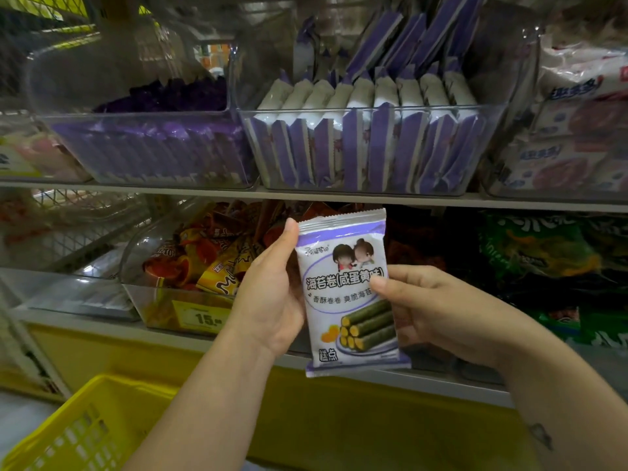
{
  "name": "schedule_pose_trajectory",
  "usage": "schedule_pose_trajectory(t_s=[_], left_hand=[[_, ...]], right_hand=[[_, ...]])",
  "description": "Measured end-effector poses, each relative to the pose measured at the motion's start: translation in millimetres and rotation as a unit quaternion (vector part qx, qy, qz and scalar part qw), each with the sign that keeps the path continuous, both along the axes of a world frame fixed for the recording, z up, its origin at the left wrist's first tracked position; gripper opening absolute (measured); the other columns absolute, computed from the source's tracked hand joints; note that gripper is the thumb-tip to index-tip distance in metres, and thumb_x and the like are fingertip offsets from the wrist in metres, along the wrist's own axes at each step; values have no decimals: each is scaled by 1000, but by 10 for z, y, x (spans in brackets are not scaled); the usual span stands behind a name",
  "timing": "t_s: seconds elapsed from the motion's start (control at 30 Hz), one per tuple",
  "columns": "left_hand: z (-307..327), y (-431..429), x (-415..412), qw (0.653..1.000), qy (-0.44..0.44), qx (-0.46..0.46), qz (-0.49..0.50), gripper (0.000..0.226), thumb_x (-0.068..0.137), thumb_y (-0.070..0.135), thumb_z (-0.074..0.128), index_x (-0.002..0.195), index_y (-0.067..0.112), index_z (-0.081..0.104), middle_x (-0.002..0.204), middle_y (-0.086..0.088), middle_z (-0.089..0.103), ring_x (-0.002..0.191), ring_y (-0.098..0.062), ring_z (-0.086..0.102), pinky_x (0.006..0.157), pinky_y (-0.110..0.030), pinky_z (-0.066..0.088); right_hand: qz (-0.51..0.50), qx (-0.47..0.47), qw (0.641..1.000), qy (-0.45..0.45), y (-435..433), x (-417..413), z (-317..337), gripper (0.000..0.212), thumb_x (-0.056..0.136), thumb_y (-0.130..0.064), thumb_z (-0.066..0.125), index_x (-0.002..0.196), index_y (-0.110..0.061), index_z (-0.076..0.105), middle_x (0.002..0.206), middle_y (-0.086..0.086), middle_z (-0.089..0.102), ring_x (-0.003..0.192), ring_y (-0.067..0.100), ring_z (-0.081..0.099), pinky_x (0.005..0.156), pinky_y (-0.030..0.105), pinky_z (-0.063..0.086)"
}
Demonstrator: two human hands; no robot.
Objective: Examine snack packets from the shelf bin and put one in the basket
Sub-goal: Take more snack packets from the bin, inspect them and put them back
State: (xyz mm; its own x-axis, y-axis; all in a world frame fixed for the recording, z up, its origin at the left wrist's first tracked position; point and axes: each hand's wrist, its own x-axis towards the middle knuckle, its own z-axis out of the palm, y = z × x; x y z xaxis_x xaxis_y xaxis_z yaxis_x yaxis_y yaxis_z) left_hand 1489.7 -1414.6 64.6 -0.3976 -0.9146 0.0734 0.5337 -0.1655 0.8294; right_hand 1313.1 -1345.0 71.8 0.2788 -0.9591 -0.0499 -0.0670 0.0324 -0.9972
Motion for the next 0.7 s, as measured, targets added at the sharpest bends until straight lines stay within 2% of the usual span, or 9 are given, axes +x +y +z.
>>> schedule_pose_trajectory(t_s=[0.1,0.2,0.27,0.33,0.4,0.47,0.6,0.7], left_hand=[[-15,-59,114,993,-73,-34,-85,53,83,45,58,124,12,65,124,-16,66,112,-30,65,93,-47,54],[-51,-107,229,965,-145,-110,-188,50,79,33,70,128,23,62,126,-9,66,104,-22,68,79,-38,60],[-97,-125,276,953,-160,-114,-229,55,74,18,76,126,25,62,123,-7,68,105,-23,69,74,-32,59],[-129,-127,304,940,-181,-139,-255,61,75,7,78,129,29,59,124,-2,67,109,-23,67,76,-29,57],[-147,-128,314,927,-195,-172,-269,70,76,9,79,137,29,51,131,-2,63,114,-25,65,80,-29,56],[-157,-132,297,930,-185,-186,-259,74,76,9,78,140,29,48,134,-3,62,115,-28,64,81,-30,56],[-150,-128,245,942,-150,-195,-227,63,74,7,78,130,31,60,130,-5,64,113,-24,65,79,-27,56],[-132,-127,254,942,-147,-215,-213,62,73,6,78,127,33,62,128,-4,65,110,-22,66,77,-26,57]], right_hand=[[-18,10,999,-34,27,-23,11,41,88,-41,53,116,-13,65,114,15,71,103,29,69,87,41,58],[-68,2,995,-77,24,-38,21,48,87,-41,50,123,-11,60,116,16,69,110,33,65,96,46,52],[-83,-9,990,-114,28,-19,40,48,87,-40,49,122,-9,60,115,16,70,108,31,67,92,43,55],[-100,-17,983,-150,31,2,69,46,85,-39,50,117,-8,63,111,16,72,104,29,69,85,39,58],[-120,-21,976,-182,31,13,92,44,86,-38,49,113,-8,65,109,16,72,100,29,70,78,36,60],[-136,-21,967,-212,32,19,112,41,91,-36,46,112,-7,65,108,17,73,98,28,71,72,33,60],[-162,-17,956,-244,40,35,136,40,99,-33,40,114,-3,63,107,18,73,96,29,72,70,34,61],[-172,-10,953,-251,39,41,138,40,98,-33,41,112,-3,64,106,18,73,96,29,72,71,36,61]])
